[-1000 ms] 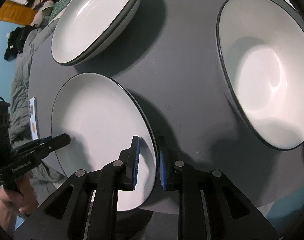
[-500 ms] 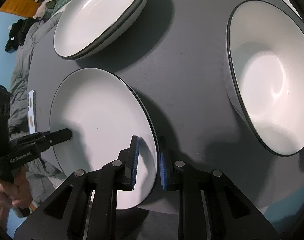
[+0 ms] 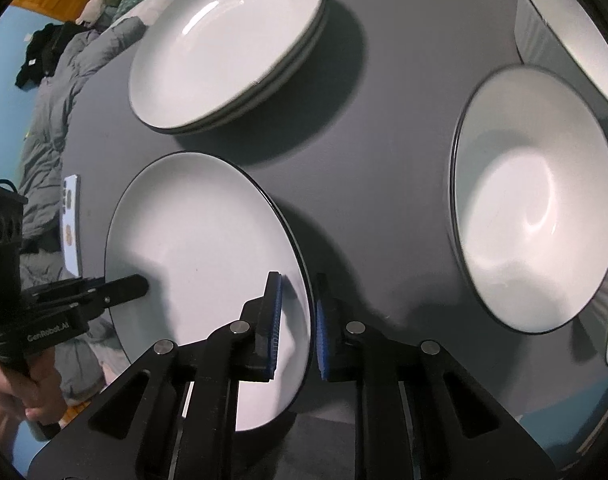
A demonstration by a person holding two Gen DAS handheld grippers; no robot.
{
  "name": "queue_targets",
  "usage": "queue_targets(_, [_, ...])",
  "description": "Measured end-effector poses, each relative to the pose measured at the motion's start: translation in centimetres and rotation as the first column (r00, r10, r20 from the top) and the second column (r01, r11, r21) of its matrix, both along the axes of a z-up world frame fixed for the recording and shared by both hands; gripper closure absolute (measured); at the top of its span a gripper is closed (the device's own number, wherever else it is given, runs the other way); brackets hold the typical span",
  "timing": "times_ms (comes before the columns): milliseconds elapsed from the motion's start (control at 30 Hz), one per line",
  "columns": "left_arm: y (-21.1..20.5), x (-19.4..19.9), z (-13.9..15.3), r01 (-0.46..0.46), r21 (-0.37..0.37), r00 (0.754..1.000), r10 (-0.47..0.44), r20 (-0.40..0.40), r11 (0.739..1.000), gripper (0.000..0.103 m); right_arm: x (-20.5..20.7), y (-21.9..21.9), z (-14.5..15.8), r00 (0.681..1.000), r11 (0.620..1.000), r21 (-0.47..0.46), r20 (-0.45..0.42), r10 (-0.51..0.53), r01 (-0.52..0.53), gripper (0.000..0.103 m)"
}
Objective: Organize plates and bowls
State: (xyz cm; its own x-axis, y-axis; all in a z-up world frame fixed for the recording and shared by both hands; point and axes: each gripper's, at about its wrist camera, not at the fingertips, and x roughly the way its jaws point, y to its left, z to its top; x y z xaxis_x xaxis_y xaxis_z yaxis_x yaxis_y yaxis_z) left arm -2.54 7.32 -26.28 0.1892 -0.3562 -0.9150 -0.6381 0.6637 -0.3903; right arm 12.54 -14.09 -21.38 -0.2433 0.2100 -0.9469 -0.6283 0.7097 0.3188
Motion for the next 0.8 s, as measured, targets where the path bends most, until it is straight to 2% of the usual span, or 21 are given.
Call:
queue_targets(300, [1.4, 1.4, 3.0, -0.020, 0.049, 0.999, 0.018, 0.032, 0.999, 0.086, 0.9, 1.5, 2.6, 1.000, 0.999, 0.039, 0.009, 0.017, -0.017, 0.089])
queue_targets(567, [3.6, 3.9, 2.7, -0.045, 0.048, 0.998, 0.043, 0.047, 0.998, 0.086, 3.1, 3.7, 2.6, 0.999, 0.998, 0.054, 0.034, 0.027, -0.028, 0.089])
queue_targets(800, [5.9, 7.2, 3.1, -0.054, 0.087, 0.997, 0.050, 0.054, 0.995, 0.085, 5.6, 6.2, 2.5, 0.999, 0.997, 0.069, 0.047, 0.027, -0.030, 0.089])
